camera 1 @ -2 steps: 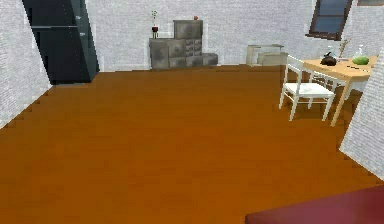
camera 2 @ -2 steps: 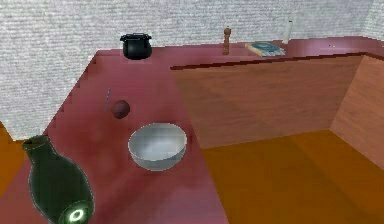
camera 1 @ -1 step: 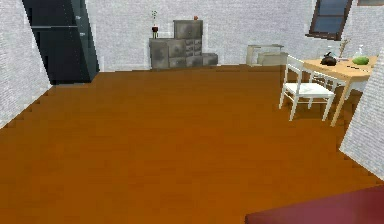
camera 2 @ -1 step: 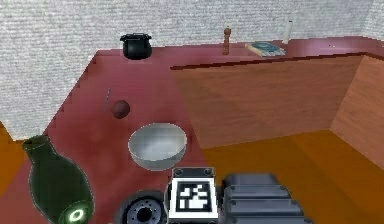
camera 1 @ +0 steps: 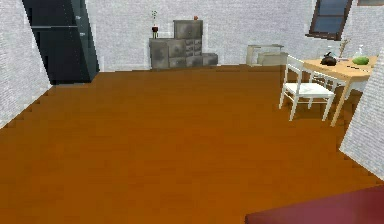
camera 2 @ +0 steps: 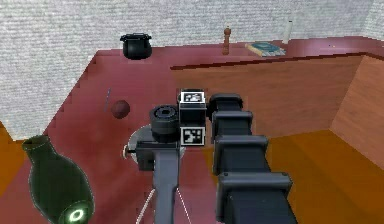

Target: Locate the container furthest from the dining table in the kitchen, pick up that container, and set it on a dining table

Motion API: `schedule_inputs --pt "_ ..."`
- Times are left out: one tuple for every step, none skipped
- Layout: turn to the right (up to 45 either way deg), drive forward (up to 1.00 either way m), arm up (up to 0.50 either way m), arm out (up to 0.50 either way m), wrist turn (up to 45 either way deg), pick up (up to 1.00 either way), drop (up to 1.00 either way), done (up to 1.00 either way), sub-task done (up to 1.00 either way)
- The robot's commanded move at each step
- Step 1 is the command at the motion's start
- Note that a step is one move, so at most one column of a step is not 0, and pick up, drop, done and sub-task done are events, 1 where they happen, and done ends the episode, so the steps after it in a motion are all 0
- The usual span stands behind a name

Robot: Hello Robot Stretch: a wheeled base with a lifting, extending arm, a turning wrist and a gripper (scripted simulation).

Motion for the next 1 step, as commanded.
schedule_inputs --pt "0.0 0.0 0.0 0.0 45.0 0.0 0.0 0.0 0.0"
